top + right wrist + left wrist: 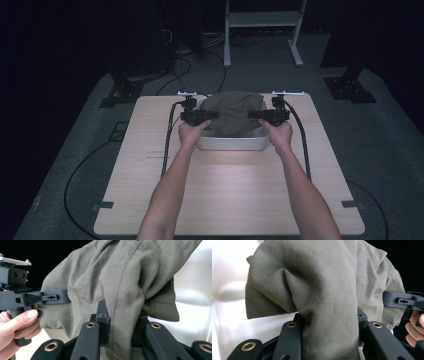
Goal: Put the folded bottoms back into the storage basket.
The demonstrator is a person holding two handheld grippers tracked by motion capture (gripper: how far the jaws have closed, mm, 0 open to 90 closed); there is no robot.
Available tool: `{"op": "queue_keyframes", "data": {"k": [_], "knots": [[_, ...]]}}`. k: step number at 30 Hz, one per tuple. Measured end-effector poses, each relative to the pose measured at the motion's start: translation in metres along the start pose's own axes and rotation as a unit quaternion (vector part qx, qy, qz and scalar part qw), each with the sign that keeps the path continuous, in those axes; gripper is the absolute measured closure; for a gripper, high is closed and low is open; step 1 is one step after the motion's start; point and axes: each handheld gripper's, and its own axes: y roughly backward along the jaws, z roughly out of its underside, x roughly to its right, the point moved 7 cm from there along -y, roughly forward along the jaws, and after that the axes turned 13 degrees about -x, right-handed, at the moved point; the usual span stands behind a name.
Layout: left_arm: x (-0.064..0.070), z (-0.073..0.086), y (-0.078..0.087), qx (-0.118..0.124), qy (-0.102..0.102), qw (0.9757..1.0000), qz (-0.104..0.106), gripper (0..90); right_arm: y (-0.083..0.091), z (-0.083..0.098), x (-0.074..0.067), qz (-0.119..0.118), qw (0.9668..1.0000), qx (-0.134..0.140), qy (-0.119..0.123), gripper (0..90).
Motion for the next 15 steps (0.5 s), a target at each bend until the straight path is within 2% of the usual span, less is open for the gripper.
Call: {"op": "queue_keyframes", "data": {"k": [15], "knots": [[-0.0061,0.0047,-0.0029,-0.020,-0.006,0.9993,-0.031,58.0,-0.0085,0.0046,0.0019,0.016,0.9997,-0.017,0.003,73.5]]}}
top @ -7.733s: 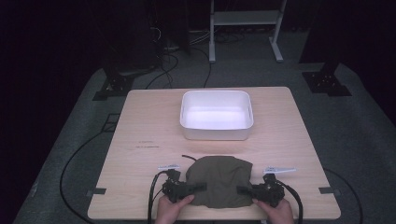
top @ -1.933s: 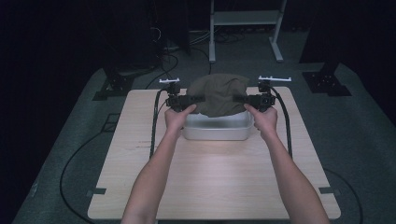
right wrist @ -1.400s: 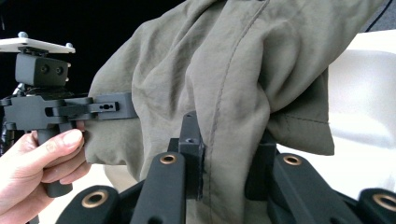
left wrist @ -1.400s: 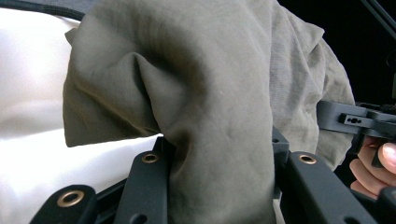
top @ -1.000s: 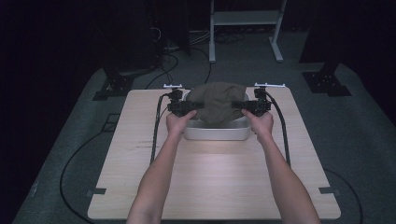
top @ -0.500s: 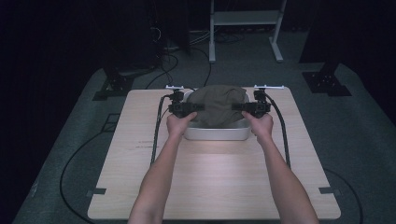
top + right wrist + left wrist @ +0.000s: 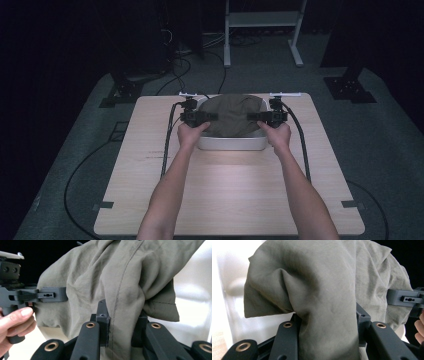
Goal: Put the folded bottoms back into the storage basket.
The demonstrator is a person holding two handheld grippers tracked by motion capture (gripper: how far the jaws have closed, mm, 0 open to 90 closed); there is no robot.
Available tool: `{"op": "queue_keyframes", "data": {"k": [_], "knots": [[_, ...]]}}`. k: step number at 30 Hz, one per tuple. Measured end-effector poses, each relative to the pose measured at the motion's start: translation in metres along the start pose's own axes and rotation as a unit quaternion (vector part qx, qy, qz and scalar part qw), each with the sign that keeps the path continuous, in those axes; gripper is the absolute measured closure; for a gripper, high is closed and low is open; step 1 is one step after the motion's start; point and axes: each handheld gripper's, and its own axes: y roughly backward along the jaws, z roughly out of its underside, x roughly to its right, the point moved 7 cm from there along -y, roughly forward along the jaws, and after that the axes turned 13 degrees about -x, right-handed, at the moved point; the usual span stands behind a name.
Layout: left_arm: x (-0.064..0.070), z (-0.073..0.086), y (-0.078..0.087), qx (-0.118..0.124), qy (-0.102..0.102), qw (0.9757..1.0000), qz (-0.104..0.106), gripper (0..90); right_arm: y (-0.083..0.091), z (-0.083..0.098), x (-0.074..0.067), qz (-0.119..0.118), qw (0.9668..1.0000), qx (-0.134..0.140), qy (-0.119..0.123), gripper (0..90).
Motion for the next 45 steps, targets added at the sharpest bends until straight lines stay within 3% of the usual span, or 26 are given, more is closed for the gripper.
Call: {"op": "queue_keyframes", "data": {"k": [10,19,28,32,36,45], "knots": [[-0.003,0.002,0.000,-0.006,-0.005,0.9998,-0.015,56.9,-0.004,0.005,0.006,0.008,0.9999,-0.006,-0.008,73.6],[-0.003,0.000,0.007,0.005,-0.007,0.9998,-0.020,56.0,-0.004,0.006,0.012,0.019,0.9998,-0.006,-0.008,73.7],[-0.002,-0.003,0.013,0.018,-0.006,0.9997,-0.015,55.9,-0.010,0.009,0.016,0.034,0.9993,-0.017,-0.008,73.7],[-0.002,-0.004,0.016,0.022,-0.005,0.9997,-0.011,55.7,-0.014,0.009,0.015,0.045,0.9986,-0.028,0.003,73.3],[-0.001,-0.005,0.019,0.031,-0.002,0.9995,-0.007,55.3,-0.013,0.009,0.014,0.050,0.9983,-0.029,0.010,69.9],[0.001,-0.006,0.027,0.040,-0.002,0.9992,-0.007,54.4,0.000,0.001,0.010,0.087,0.9956,-0.019,0.027,58.7]]}}
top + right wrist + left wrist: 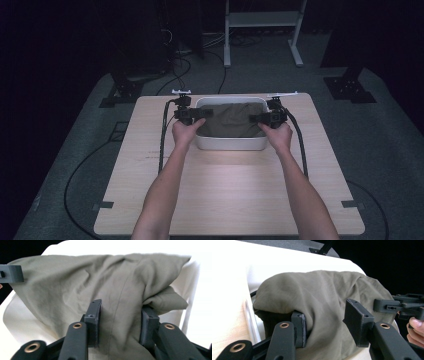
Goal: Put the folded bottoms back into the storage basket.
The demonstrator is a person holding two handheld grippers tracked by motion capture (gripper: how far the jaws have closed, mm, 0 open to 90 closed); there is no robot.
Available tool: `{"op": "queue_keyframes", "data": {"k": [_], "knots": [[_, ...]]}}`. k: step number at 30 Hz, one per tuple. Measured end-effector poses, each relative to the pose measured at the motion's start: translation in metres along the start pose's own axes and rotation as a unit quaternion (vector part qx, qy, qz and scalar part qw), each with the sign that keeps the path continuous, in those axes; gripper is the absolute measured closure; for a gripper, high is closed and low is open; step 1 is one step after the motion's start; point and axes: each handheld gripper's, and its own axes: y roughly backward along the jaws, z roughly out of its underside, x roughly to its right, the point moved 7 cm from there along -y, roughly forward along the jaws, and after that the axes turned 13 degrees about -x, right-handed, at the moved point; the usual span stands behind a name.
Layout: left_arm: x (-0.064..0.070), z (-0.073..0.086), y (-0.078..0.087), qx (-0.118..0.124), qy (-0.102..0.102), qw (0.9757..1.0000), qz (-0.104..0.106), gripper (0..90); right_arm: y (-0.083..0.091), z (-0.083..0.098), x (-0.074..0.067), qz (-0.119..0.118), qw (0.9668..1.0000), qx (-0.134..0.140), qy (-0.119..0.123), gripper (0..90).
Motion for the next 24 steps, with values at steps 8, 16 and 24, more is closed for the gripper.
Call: {"op": "queue_keyframes", "data": {"k": [8,16,24], "knots": [[0.004,-0.001,0.003,0.002,-0.002,1.0000,0.005,54.2,0.010,-0.001,0.007,0.019,0.9998,0.008,0.000,58.0],[0.007,-0.004,0.010,0.013,0.000,0.9999,0.009,53.8,0.027,-0.005,0.009,0.019,0.9994,0.030,-0.002,64.8],[0.004,-0.006,0.020,0.023,0.003,0.9997,0.011,53.6,0.022,-0.005,0.003,0.012,0.9995,0.029,0.003,67.7]]}}
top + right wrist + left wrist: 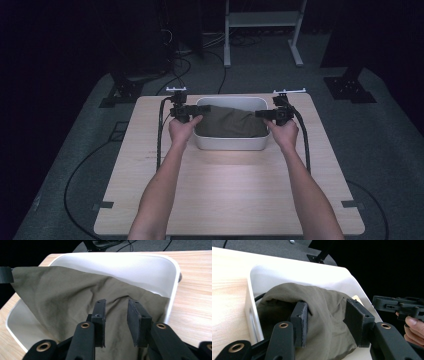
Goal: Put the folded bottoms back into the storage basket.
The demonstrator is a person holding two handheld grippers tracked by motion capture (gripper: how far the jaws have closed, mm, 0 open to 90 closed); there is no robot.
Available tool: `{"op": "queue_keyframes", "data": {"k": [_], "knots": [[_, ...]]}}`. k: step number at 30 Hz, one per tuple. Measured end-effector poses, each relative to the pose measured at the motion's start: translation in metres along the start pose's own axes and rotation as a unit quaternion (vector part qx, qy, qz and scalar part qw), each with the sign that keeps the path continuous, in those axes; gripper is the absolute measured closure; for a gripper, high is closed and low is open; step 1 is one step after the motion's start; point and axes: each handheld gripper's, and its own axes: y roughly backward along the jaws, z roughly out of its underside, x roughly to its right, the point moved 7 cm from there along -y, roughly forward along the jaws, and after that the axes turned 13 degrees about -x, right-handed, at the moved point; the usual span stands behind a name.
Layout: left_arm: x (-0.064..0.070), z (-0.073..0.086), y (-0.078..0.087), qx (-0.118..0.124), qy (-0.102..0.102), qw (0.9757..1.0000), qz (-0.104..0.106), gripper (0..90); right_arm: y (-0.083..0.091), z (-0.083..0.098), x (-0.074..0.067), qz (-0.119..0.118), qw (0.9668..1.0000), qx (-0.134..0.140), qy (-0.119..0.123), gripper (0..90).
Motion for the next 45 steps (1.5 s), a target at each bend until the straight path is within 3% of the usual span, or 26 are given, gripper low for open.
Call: {"op": "queue_keyframes", "data": {"k": [6,13,20,37,45], "knots": [[-0.002,-0.002,0.008,0.008,0.002,1.0000,0.001,53.6,-0.008,-0.001,-0.011,-0.015,0.9999,-0.002,0.003,68.4],[0.000,-0.004,0.018,0.021,0.003,0.9997,0.014,53.7,-0.011,-0.009,-0.034,-0.039,0.9991,0.000,0.017,68.4],[0.005,-0.004,0.020,0.024,0.001,0.9993,0.027,54.0,-0.016,-0.008,-0.041,-0.051,0.9986,-0.004,0.016,68.9],[0.003,0.000,0.000,0.001,0.003,0.9996,0.028,57.8,-0.003,-0.003,-0.026,-0.063,0.9980,0.008,0.004,68.7],[-0.007,0.006,-0.017,-0.035,0.015,0.9992,0.013,61.8,0.008,0.001,-0.018,-0.063,0.9979,0.015,0.002,65.2]]}}
